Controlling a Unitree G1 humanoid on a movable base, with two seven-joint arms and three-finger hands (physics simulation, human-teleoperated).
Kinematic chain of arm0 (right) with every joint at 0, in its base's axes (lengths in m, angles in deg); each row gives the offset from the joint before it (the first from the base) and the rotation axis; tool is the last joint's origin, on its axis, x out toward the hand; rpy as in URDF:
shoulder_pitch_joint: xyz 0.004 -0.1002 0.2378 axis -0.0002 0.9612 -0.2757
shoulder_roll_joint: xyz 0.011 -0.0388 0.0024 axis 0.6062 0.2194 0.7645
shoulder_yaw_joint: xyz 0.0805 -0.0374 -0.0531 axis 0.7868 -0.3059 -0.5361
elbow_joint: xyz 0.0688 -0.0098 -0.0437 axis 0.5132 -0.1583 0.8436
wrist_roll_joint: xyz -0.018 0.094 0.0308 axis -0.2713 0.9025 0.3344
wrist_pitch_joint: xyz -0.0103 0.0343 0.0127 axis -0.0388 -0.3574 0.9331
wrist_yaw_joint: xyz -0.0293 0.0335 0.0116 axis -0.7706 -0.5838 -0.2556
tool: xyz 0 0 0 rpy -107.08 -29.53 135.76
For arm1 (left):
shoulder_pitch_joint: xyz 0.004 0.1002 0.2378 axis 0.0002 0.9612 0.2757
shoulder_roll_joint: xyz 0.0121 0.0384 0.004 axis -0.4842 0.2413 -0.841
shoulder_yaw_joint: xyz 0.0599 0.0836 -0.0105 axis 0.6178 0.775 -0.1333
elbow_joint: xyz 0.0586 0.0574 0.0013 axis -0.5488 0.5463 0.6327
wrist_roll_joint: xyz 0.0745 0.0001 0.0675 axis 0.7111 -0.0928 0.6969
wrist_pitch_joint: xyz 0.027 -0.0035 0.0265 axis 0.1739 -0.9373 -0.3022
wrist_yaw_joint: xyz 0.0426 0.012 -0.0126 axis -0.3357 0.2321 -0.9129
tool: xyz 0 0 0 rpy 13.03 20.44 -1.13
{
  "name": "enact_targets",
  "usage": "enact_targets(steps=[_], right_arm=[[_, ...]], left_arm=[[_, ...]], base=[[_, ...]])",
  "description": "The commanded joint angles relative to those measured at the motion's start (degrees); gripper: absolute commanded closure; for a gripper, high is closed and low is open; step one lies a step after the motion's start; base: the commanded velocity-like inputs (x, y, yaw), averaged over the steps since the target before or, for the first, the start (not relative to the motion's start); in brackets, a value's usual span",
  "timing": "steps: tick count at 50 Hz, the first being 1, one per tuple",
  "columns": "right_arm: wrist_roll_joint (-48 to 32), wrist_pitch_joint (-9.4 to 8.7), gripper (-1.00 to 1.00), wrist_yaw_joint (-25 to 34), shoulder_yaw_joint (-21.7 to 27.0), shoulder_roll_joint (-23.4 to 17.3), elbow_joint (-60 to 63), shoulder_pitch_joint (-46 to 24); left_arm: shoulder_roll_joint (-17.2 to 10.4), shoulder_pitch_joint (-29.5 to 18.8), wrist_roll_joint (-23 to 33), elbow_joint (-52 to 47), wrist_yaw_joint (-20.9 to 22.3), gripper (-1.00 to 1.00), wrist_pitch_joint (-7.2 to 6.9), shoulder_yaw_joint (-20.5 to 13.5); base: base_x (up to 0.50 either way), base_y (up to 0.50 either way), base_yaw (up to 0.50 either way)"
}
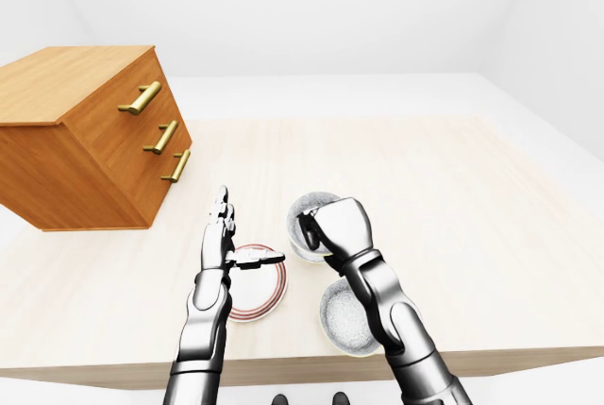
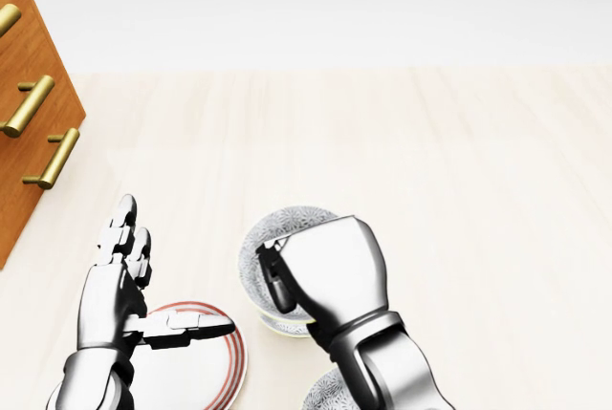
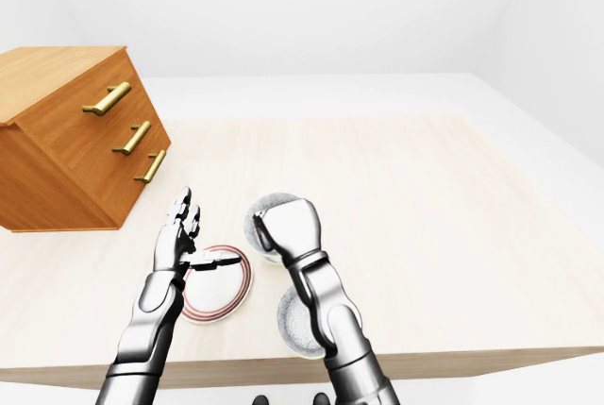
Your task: Stack the bowl at the front on the bowl in the middle.
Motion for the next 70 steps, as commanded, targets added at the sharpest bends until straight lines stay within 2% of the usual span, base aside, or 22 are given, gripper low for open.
enact_targets(steps=[1,7,10,13,19,20,22,26,30,33,36,45,46,56,58,70], right_arm=[[-1.7,0.0,1.0,-2.2,0.3,0.0,0.1,-0.2],[-1.6,0.0,1.0,-3.0,0.5,-0.1,-1.3,-0.4],[-1.4,0.0,1.0,-2.9,0.4,0.0,-1.4,-0.3],[-1.3,0.0,1.0,-3.3,0.4,0.0,-2.0,-0.2],[-0.8,0.0,1.0,-3.9,0.8,-0.2,-4.2,-0.6],[-0.8,0.0,1.0,-4.4,0.9,-0.3,-5.0,-0.8],[-0.8,0.0,1.0,-5.0,1.0,-0.4,-6.1,-1.0],[-0.8,0.0,1.0,-5.1,1.1,-0.4,-6.7,-1.3],[-1.0,0.0,1.0,-5.4,1.1,-0.4,-7.2,-1.4],[-1.1,0.0,1.0,-6.0,1.2,-0.5,-8.3,-1.8],[-1.2,0.0,1.0,-6.0,1.3,-0.5,-8.4,-2.0],[-1.6,0.0,1.0,-6.1,0.9,0.0,-9.0,-2.4],[-1.7,0.0,1.0,-6.1,0.8,0.1,-9.0,-2.5],[-1.7,0.0,1.0,-5.9,0.6,0.2,-8.6,-2.4],[-1.7,0.0,1.0,-5.8,0.6,0.3,-8.5,-2.4],[-1.5,0.0,1.0,-6.3,1.0,0.2,-9.8,-3.0]], left_arm=[[0.0,0.0,0.0,-0.2,0.0,-1.0,-0.18,0.0],[-0.1,-0.2,0.0,0.6,0.0,-1.0,0.34,-0.1],[-0.1,-0.1,-0.1,0.0,0.0,-1.0,-0.12,-0.1],[0.0,-0.1,0.0,0.3,0.0,-1.0,0.19,-0.1],[0.0,0.0,0.0,-0.3,-0.1,-1.0,-0.24,0.0],[0.0,-0.1,0.0,0.3,-0.1,-1.0,0.22,0.0],[0.0,-0.1,0.0,0.3,0.0,-1.0,0.24,0.0],[0.0,0.0,0.0,-0.2,-0.1,-1.0,-0.23,0.0],[0.0,-0.3,0.0,0.7,0.0,-1.0,0.44,-0.1],[0.0,-0.2,-0.1,0.2,-0.1,-1.0,-0.04,0.0],[-0.1,-0.3,-0.1,0.7,0.0,-1.0,0.32,-0.1],[0.0,-0.2,0.0,0.2,-0.1,-1.0,0.07,0.0],[0.0,-0.3,0.0,0.7,0.0,-1.0,0.39,0.0],[0.0,0.2,0.0,-0.5,-0.1,-1.0,-0.34,0.0],[0.0,0.0,0.0,0.1,0.0,-1.0,0.1,0.0],[-0.1,-0.1,-0.1,0.1,0.0,-1.0,0.01,-0.1]], base=[[0.0,0.0,0.0],[0.0,0.0,0.0],[0.0,0.0,0.0],[0.0,0.0,0.0],[0.0,0.0,0.0],[0.0,0.0,0.0],[0.0,0.0,0.0],[0.0,0.0,0.0],[0.0,0.0,0.0],[0.0,0.0,0.0],[0.0,0.0,0.0],[0.0,0.0,0.0],[0.0,0.0,0.0],[0.0,0.0,0.0],[0.0,0.0,0.0],[0.0,0.0,0.0]])
